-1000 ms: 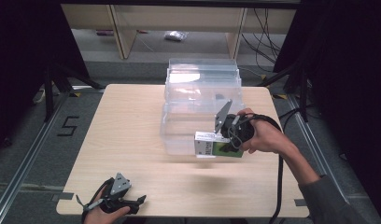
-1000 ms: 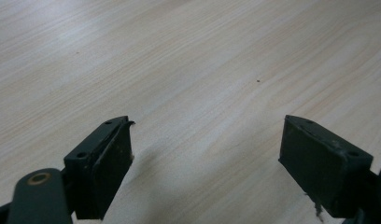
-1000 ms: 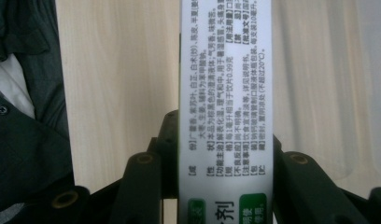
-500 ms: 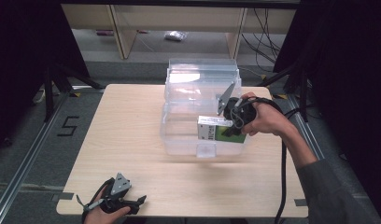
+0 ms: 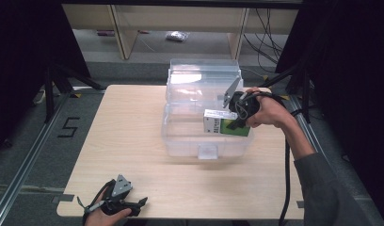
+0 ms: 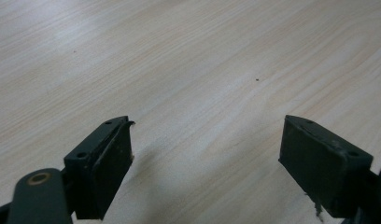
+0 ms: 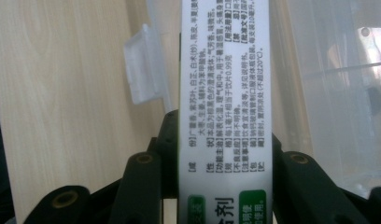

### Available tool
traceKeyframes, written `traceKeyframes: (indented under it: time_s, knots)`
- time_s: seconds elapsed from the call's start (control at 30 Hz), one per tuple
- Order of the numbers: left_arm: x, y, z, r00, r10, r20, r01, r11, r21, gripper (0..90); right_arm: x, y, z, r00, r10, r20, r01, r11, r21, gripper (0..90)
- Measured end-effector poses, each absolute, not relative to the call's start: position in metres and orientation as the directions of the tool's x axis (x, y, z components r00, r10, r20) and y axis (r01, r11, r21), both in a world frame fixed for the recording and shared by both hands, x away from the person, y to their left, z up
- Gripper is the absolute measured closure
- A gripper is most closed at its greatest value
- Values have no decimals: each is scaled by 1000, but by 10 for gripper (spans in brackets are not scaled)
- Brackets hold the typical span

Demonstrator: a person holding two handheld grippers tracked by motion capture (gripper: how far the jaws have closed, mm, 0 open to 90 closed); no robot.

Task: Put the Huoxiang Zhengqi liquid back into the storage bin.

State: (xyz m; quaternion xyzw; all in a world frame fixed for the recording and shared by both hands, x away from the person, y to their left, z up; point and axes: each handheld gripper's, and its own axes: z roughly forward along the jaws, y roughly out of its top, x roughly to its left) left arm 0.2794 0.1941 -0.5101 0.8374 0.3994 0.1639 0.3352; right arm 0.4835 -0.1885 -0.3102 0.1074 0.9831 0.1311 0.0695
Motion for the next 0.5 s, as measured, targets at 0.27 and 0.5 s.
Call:
traceKeyframes:
  time_s: [0.27, 0.5]
  knots:
    - [280, 194, -510, 630, 776, 10, 558, -462, 689, 164, 502, -193, -330, -978, 187, -88, 156, 946, 283, 648]
    - [280, 194, -510, 628, 778, 5, 561, -457, 690, 164, 511, -197, -340, -968, 239, -76, 212, 940, 266, 648]
